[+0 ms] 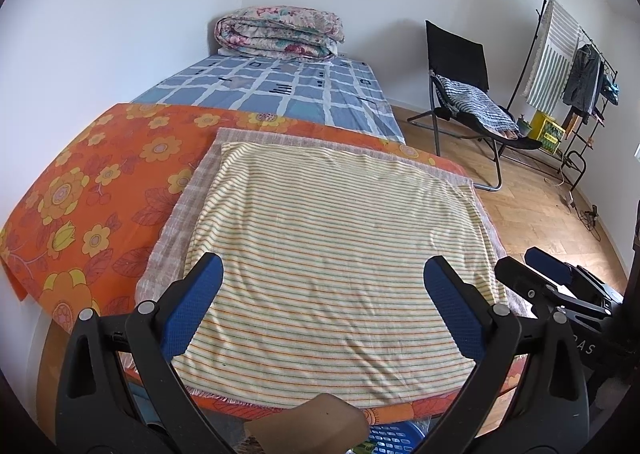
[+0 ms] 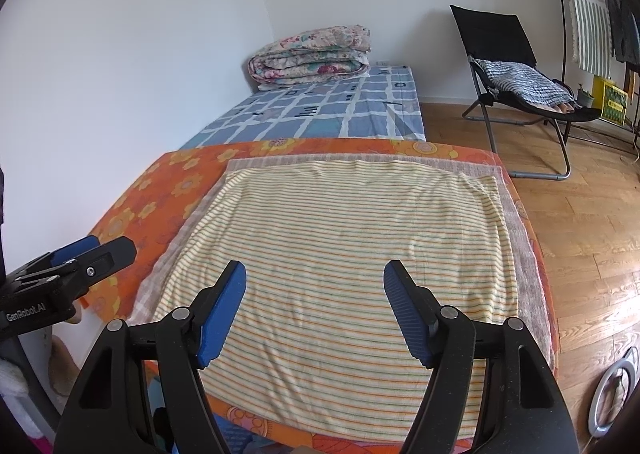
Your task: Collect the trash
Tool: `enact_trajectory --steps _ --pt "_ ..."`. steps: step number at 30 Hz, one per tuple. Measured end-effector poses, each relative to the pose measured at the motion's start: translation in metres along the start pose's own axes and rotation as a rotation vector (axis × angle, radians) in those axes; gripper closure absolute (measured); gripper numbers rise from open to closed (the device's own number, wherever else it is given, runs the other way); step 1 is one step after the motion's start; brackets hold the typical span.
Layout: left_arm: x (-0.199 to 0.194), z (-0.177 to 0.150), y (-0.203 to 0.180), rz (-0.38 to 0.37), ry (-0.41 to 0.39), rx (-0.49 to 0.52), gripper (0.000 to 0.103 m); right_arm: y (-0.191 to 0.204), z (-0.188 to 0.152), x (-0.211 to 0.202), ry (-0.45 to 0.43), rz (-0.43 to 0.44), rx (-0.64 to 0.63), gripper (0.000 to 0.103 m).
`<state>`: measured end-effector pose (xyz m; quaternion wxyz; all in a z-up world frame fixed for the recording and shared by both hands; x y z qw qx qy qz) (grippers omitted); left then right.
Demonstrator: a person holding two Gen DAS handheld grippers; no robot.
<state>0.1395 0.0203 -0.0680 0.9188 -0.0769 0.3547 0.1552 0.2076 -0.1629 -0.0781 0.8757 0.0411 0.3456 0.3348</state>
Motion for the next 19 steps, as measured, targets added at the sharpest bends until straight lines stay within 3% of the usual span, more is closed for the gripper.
enact_trajectory --steps 19 --pt "-0.0031 -0.0008 -0.0038 0.022 0.0 0.03 0.001 -0.0034 -0.0048 0.0022 0.012 -0.002 0.007 0.032"
Point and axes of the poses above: each gripper's, at about its wrist camera, not at the fingertips, and x roughly the way its jaws point, y to its left, z to its top, the point moved 10 cm from there along x, roughly the way its jaws point, and after that the axes turned 13 degrees about z, right-handed, at the moved point
